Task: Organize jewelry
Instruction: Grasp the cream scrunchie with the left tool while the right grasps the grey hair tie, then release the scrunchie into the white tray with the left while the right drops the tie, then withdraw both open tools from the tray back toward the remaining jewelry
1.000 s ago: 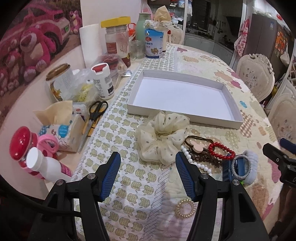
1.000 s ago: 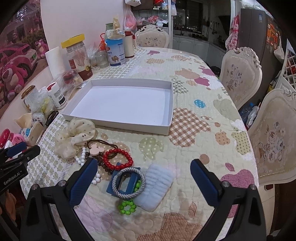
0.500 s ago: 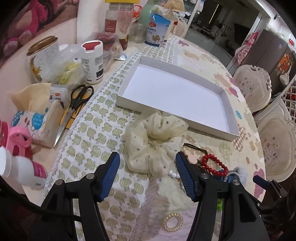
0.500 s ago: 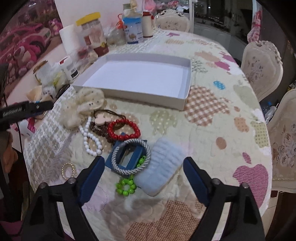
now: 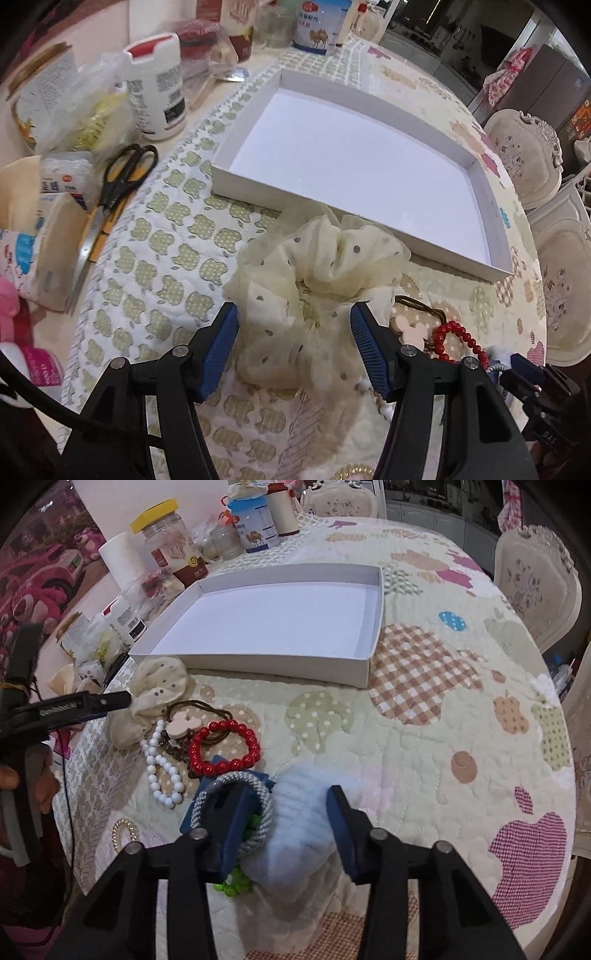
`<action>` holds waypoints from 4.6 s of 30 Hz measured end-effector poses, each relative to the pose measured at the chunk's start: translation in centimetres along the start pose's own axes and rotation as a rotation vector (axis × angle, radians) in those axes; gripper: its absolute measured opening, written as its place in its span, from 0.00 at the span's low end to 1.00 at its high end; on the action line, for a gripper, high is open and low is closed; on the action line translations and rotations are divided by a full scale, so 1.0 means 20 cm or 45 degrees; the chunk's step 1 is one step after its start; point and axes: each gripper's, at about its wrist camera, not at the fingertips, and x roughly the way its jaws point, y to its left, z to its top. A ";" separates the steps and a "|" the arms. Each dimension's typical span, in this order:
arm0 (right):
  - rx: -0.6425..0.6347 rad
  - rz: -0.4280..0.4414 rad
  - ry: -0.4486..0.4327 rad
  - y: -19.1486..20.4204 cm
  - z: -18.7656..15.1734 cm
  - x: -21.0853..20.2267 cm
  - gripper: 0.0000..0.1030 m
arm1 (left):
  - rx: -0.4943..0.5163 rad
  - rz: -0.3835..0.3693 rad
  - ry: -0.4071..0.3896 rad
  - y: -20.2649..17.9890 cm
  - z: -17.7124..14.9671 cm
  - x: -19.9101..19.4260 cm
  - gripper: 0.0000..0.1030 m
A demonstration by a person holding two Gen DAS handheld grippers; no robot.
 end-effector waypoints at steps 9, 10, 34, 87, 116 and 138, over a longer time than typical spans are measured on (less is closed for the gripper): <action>-0.088 0.007 0.004 0.05 0.02 0.00 0.40 | 0.032 0.043 0.012 0.00 0.00 0.04 0.09; -0.101 0.001 0.003 0.06 0.01 0.01 0.31 | 0.032 0.044 0.012 0.00 0.01 0.04 0.05; -0.061 0.048 -0.201 0.07 0.27 -0.26 0.07 | 0.080 -0.096 -0.201 -0.06 0.22 -0.45 0.00; 0.018 -0.095 -0.180 -0.04 0.52 -0.02 0.54 | 0.045 0.234 -0.288 -0.12 0.38 -0.21 0.38; -0.015 -0.138 -0.202 0.13 0.01 -0.36 0.62 | 0.196 0.082 -0.195 -0.07 -0.29 -0.51 0.38; 0.056 -0.173 -0.092 0.06 -0.23 -0.27 0.63 | 0.308 -0.042 0.057 -0.12 -0.63 -0.31 0.38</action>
